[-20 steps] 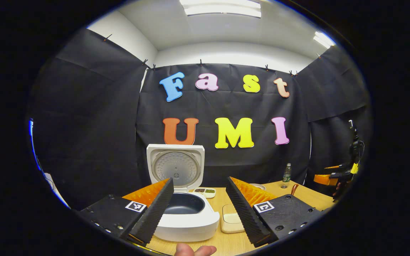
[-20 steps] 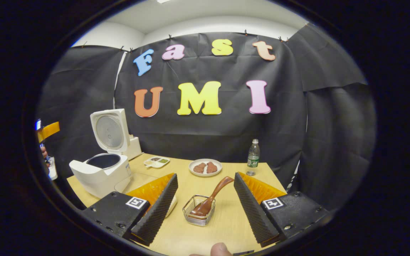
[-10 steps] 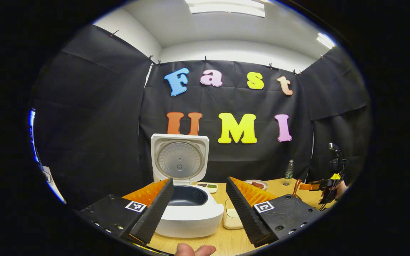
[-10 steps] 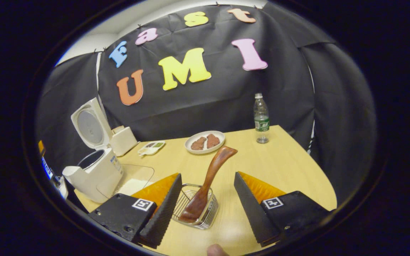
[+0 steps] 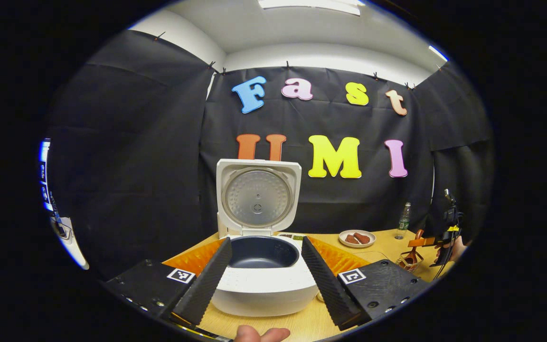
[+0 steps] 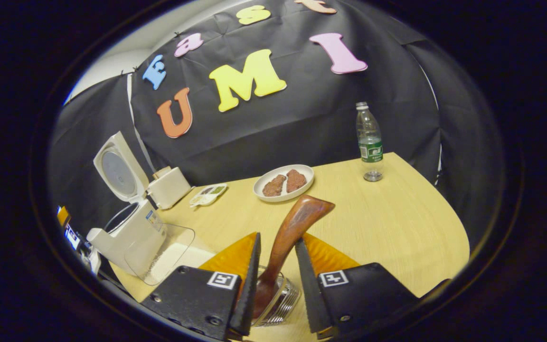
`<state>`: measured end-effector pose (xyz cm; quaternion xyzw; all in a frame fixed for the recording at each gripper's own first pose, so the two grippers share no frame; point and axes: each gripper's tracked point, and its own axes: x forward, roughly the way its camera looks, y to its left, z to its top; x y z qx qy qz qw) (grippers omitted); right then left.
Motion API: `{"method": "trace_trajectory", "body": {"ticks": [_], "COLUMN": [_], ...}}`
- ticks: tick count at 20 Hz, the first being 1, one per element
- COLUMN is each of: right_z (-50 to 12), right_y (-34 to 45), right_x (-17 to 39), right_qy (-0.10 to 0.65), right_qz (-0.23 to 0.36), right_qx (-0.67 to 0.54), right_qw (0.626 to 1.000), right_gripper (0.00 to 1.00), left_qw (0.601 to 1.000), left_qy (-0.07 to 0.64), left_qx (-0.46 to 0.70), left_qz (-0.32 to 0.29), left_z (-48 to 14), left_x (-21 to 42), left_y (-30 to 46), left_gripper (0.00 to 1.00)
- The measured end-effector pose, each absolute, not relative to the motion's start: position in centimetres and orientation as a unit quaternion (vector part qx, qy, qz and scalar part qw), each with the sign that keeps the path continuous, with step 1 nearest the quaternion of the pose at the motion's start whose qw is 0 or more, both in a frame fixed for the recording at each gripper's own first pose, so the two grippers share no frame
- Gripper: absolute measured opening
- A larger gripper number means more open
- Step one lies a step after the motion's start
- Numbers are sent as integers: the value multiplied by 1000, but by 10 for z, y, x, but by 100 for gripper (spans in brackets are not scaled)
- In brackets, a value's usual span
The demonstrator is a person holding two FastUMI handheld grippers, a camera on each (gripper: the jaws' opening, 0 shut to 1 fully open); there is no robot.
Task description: Close the left gripper, press the button to open the rice cooker; take a wooden spoon from the chopstick holder with the right hand, scoop a spoonful of rice and pour it into the rice cooker, then put the wooden spoon back into the chopstick holder.
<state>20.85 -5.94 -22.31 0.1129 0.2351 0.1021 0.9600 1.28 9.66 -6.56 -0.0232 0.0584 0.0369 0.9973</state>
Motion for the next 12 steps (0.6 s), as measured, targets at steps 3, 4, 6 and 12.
{"method": "trace_trajectory", "body": {"ticks": [3, 4, 6, 12], "right_z": [-214, -210, -204, -132], "right_y": [-55, -50, -43, -37], "right_x": [200, 196, 188, 166], "right_qy": [227, 226, 222, 146], "right_qz": [119, 129, 138, 100], "right_qx": [140, 149, 139, 93], "right_qw": [957, 954, 955, 980], "right_gripper": [33, 28, 22, 14], "left_qw": [997, 997, 997, 997], "left_qy": [53, 53, 54, 55], "left_qx": [-22, -25, -27, -22], "left_qz": [46, 46, 47, 42], "left_z": [-60, -60, -61, -60], "left_x": [8, 5, -2, -12], "left_y": [98, 95, 94, 89], "left_gripper": [94, 94, 94, 94]}}
